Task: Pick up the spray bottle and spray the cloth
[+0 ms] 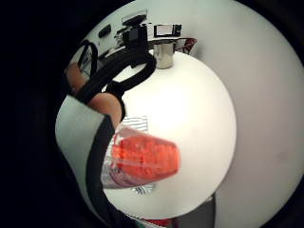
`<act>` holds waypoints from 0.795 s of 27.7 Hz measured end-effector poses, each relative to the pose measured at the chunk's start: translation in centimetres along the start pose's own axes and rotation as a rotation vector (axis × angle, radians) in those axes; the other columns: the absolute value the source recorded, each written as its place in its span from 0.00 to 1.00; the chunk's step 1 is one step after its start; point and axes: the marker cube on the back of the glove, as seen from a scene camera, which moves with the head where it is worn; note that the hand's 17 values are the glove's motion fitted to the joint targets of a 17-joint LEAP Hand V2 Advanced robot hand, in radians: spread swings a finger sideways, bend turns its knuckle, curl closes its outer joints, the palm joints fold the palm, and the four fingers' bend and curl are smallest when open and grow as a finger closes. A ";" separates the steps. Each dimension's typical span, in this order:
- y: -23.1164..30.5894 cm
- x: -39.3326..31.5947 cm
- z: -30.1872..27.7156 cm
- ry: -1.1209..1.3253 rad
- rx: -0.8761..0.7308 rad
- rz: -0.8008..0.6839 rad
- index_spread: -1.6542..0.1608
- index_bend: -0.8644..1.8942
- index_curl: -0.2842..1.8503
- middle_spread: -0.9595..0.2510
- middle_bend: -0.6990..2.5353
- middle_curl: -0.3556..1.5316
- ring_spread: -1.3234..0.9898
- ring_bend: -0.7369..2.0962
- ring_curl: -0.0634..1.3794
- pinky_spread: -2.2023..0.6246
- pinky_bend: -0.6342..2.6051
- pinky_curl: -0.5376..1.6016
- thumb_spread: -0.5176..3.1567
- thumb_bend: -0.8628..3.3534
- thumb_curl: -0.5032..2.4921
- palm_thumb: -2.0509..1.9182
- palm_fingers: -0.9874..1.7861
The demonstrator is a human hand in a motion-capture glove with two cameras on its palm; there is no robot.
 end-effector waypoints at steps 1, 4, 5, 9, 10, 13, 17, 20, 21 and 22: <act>-0.2 -0.3 -0.4 0.045 -0.007 -0.017 0.77 0.36 0.29 0.68 0.33 0.44 0.51 0.44 0.34 0.77 0.29 0.43 0.32 0.20 0.35 0.77 0.76; -0.6 -1.5 -1.0 0.136 -0.024 -0.056 0.77 0.36 0.29 0.68 0.33 0.44 0.51 0.44 0.34 0.77 0.29 0.43 0.31 0.20 0.36 0.77 0.76; -0.5 -1.9 -0.8 0.158 -0.035 -0.067 0.77 0.36 0.29 0.68 0.33 0.44 0.51 0.44 0.34 0.77 0.29 0.43 0.31 0.20 0.36 0.77 0.76; 0.9 -2.8 2.4 0.251 -0.146 -0.117 0.78 0.36 0.29 0.68 0.33 0.44 0.51 0.44 0.34 0.77 0.29 0.43 0.31 0.20 0.36 0.77 0.77; 1.4 -2.8 3.6 0.272 -0.182 -0.127 0.78 0.36 0.29 0.68 0.33 0.44 0.51 0.44 0.34 0.77 0.29 0.43 0.31 0.20 0.36 0.77 0.76; 2.2 -2.5 5.3 0.315 -0.250 -0.143 0.78 0.36 0.29 0.68 0.33 0.45 0.51 0.44 0.35 0.77 0.29 0.43 0.31 0.20 0.36 0.77 0.76; 0.3 -3.1 1.6 0.377 -0.189 -0.149 0.78 0.36 0.29 0.68 0.33 0.45 0.51 0.44 0.35 0.77 0.29 0.43 0.31 0.20 0.37 0.77 0.76; -0.3 -3.2 -0.1 0.419 -0.156 -0.141 0.78 0.36 0.29 0.68 0.33 0.45 0.51 0.44 0.35 0.77 0.29 0.43 0.31 0.20 0.37 0.77 0.76; -0.1 -3.0 0.2 0.430 -0.164 -0.140 0.78 0.36 0.29 0.68 0.33 0.45 0.51 0.44 0.35 0.77 0.29 0.43 0.31 0.20 0.37 0.77 0.76; 0.3 -2.8 0.8 0.439 -0.180 -0.141 0.78 0.36 0.29 0.68 0.33 0.45 0.51 0.44 0.35 0.77 0.29 0.43 0.31 0.20 0.37 0.77 0.76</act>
